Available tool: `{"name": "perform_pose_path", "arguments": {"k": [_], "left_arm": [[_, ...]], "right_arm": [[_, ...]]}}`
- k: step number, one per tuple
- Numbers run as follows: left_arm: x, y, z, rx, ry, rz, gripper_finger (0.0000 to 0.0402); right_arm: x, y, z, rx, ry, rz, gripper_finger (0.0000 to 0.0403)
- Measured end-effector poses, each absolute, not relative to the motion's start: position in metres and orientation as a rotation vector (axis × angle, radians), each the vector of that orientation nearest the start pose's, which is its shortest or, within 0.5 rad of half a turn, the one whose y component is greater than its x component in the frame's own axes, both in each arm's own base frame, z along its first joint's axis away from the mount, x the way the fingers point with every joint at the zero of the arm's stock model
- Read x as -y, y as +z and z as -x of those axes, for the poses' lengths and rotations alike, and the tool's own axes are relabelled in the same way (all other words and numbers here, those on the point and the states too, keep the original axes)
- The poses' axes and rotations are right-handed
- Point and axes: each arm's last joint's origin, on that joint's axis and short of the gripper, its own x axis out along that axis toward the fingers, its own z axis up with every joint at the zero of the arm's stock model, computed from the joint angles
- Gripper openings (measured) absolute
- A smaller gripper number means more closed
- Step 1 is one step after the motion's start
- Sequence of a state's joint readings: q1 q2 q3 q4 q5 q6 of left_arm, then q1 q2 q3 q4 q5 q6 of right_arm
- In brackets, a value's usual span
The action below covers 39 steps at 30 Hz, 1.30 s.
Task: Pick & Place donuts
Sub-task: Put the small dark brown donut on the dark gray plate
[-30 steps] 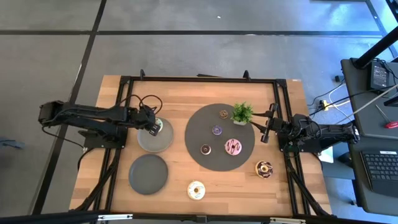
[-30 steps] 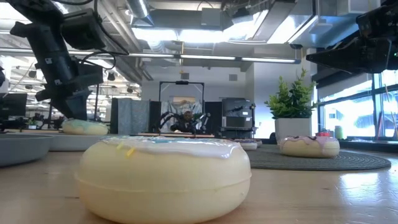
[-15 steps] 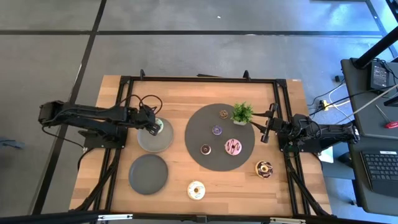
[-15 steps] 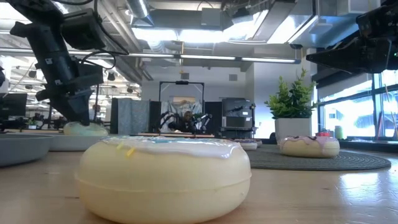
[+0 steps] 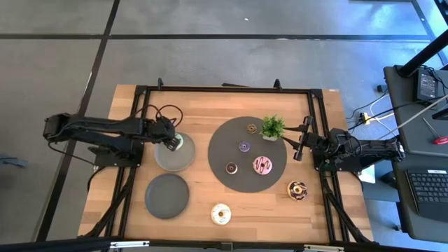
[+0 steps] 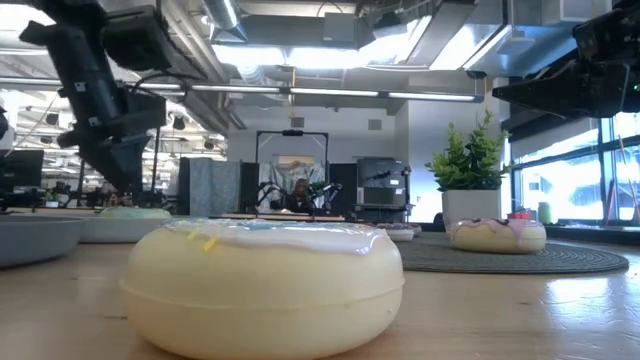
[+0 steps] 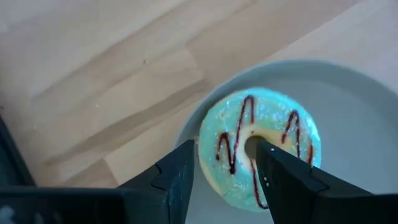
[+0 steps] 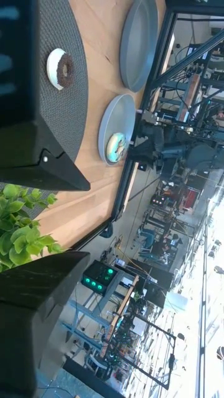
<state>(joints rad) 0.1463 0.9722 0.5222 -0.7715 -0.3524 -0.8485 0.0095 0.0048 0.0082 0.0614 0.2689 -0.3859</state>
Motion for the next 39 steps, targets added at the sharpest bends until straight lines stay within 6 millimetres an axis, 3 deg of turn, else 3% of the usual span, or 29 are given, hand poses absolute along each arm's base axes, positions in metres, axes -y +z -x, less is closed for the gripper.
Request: {"name": "perform_pose_path", "arguments": {"k": [4,7,15,19,23,33,39], "left_arm": [[-0.033,0.194,-0.156,-0.884,0.885,0.594,0.0163],[-0.036,0.203,-0.171,-0.720,0.831,0.587,0.0163],[-0.025,0.225,-0.229,-0.392,0.320,0.404,0.0168],[-0.015,0.213,-0.253,-0.357,0.153,0.353,0.0165],[-0.006,0.192,-0.274,-0.353,0.096,0.301,0.0165],[0.010,0.161,-0.337,-0.499,-0.005,0.178,0.0157],[0.013,0.141,-0.360,-0.654,-0.005,0.150,0.0143]], "right_arm": [[0.007,0.172,-0.096,0.013,-0.269,0.375,0.0168],[0.007,0.172,-0.096,0.014,-0.268,0.374,0.0168],[0.007,0.172,-0.096,0.013,-0.269,0.375,0.0168],[0.007,0.172,-0.096,0.014,-0.269,0.375,0.0168],[0.007,0.172,-0.096,0.014,-0.269,0.375,0.0168],[0.007,0.172,-0.096,0.014,-0.268,0.375,0.0168],[0.007,0.172,-0.096,0.014,-0.269,0.375,0.0168]]}}
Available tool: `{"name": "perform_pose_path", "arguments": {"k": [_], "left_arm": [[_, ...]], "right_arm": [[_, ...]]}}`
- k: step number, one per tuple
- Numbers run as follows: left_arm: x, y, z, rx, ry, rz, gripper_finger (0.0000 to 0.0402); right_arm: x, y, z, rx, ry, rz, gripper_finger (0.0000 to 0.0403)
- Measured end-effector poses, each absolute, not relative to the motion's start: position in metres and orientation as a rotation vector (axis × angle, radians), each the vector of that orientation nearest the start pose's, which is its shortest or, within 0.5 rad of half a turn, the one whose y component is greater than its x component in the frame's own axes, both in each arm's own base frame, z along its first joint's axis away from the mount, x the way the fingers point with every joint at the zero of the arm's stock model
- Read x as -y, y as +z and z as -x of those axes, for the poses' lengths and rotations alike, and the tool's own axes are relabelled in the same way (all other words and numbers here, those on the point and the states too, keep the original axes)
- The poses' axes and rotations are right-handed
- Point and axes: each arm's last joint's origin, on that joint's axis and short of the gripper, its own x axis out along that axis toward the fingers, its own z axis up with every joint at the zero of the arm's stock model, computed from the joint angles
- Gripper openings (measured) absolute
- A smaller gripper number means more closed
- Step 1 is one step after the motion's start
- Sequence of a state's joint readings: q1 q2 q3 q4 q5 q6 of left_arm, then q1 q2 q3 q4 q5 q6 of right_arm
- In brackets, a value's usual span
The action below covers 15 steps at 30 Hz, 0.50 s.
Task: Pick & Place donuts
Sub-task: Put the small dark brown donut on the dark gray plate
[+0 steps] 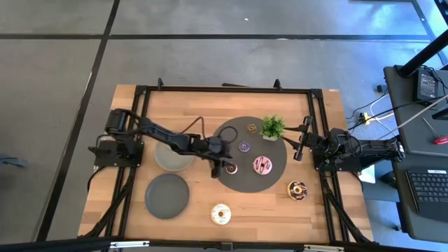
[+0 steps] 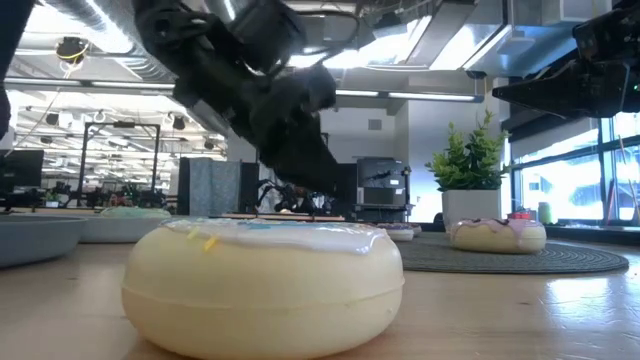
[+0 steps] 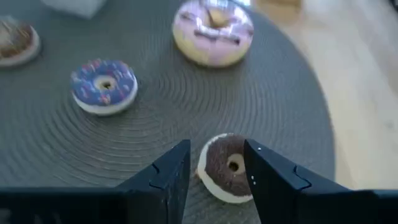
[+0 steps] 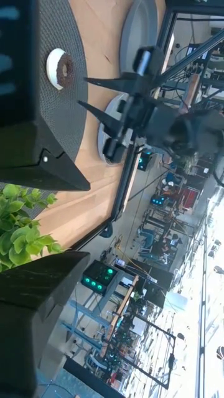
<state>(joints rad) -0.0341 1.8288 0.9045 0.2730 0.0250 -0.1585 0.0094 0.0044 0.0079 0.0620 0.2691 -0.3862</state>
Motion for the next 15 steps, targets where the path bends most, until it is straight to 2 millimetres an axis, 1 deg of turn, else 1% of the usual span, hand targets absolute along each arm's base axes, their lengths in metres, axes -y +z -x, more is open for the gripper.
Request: {"name": "perform_pose_path", "arguments": {"k": [5,15], "left_arm": [[0.014,0.131,-0.367,-0.683,-0.009,0.153,0.0135],[0.018,0.116,-0.367,-0.735,-0.028,0.154,0.0125]], "right_arm": [[0.007,0.172,-0.096,0.014,-0.268,0.375,0.0168],[0.007,0.172,-0.096,0.014,-0.269,0.375,0.0168]]}}
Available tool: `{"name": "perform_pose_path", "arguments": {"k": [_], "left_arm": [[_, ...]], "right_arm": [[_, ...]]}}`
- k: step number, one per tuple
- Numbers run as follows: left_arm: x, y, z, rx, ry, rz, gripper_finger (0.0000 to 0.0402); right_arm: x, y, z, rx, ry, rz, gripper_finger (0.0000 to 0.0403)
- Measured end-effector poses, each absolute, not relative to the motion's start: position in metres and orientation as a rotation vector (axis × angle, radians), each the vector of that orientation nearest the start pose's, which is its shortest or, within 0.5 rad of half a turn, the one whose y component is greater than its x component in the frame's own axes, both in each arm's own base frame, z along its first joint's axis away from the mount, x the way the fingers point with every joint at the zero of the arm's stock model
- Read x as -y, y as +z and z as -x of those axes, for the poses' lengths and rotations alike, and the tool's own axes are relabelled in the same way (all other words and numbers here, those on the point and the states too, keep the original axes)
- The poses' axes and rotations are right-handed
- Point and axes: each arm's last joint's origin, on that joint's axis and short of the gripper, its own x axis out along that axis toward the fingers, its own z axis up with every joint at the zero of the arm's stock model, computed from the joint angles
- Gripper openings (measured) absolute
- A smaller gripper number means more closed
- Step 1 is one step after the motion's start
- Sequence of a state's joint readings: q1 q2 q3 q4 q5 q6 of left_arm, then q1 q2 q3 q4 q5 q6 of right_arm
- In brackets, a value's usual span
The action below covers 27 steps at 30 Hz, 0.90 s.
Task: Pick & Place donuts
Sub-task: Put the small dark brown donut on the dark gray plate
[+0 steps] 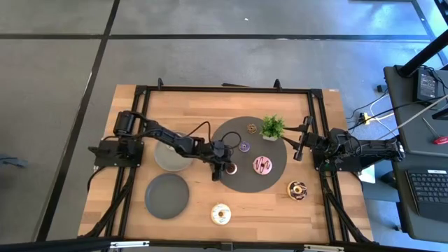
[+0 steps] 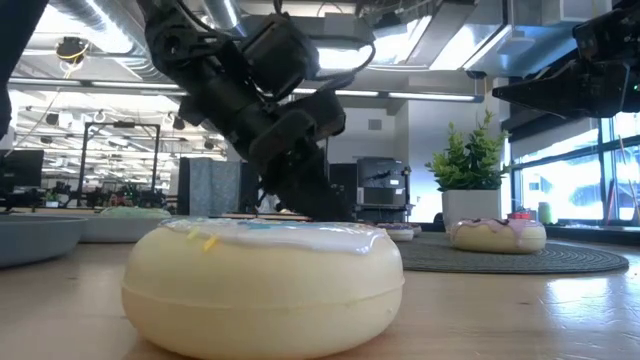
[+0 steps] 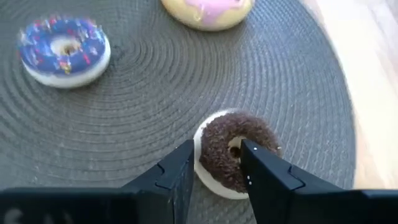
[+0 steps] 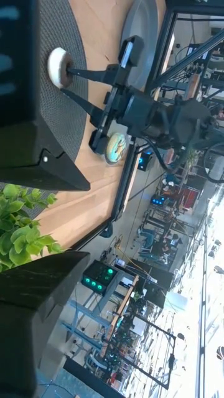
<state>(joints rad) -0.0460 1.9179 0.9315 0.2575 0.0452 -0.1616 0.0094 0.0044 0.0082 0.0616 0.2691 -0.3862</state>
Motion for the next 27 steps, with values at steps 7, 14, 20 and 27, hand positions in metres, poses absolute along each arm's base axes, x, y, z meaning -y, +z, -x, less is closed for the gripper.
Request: {"name": "perform_pose_path", "arguments": {"k": [7,14,20,27], "left_arm": [[0.018,0.115,-0.367,-0.735,-0.027,0.154,0.0088],[0.018,0.122,-0.363,-0.755,-0.036,0.179,0.0037],[0.016,0.172,-0.341,-0.794,-0.026,0.234,0.0012],[0.039,0.197,-0.280,-0.858,0.112,0.345,0.0019]], "right_arm": [[0.007,0.172,-0.096,0.014,-0.268,0.375,0.0168],[0.007,0.172,-0.096,0.014,-0.269,0.375,0.0168],[0.007,0.172,-0.096,0.014,-0.268,0.375,0.0168],[0.007,0.172,-0.096,0.015,-0.268,0.364,0.0168]]}}
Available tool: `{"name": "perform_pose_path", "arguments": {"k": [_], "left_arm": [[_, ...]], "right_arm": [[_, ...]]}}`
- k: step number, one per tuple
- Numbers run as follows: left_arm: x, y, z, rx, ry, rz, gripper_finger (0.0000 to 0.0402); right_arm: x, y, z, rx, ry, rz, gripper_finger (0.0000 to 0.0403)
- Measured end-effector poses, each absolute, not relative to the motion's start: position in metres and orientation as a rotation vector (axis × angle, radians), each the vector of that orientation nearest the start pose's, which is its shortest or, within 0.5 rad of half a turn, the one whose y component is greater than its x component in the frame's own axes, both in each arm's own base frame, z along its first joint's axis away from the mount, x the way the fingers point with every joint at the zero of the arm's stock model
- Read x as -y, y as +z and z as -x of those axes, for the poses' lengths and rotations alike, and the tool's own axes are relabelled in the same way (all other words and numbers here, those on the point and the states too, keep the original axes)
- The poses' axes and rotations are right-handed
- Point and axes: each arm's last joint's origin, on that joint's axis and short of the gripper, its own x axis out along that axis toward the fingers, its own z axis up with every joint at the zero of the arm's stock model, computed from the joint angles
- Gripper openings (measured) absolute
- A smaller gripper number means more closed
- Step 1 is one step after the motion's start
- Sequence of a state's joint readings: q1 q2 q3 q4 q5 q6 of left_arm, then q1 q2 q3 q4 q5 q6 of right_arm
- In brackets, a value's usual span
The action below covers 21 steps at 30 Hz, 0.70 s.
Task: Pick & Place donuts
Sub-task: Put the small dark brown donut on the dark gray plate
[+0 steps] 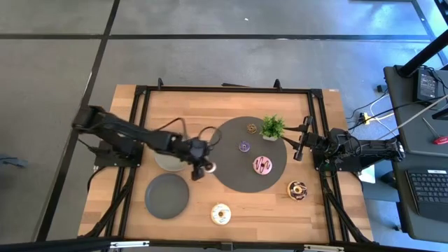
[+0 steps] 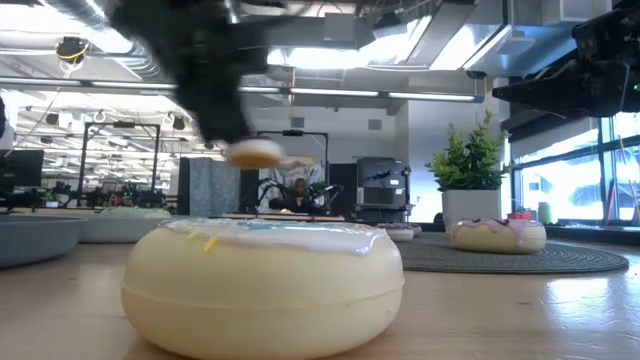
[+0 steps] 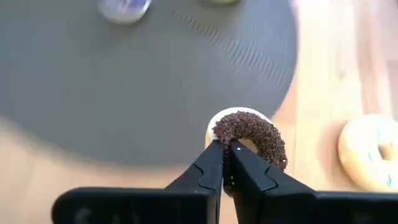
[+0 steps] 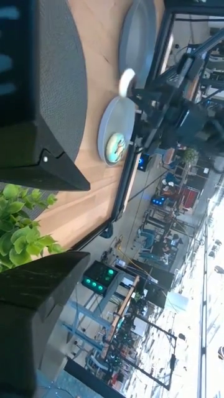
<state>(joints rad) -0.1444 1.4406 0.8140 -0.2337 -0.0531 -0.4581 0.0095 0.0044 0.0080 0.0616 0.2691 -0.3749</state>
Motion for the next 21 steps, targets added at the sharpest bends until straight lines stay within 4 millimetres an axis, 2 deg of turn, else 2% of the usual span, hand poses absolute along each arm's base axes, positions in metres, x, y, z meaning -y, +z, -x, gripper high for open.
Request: {"name": "perform_pose_path", "arguments": {"k": [5,9,15,21], "left_arm": [[0.063,0.193,-0.226,-0.865,0.302,0.511,0.0020],[0.085,0.186,-0.195,-0.837,0.330,0.571,0.0018],[0.116,0.183,-0.168,-0.852,0.258,0.547,0.0018],[0.133,0.174,-0.153,-0.906,0.257,0.533,0.0017]], "right_arm": [[0.007,0.172,-0.096,0.019,-0.268,0.334,0.0168],[0.007,0.172,-0.096,0.019,-0.268,0.333,0.0168],[0.007,0.172,-0.096,0.019,-0.268,0.332,0.0168],[0.007,0.172,-0.096,0.020,-0.268,0.331,0.0168]]}}
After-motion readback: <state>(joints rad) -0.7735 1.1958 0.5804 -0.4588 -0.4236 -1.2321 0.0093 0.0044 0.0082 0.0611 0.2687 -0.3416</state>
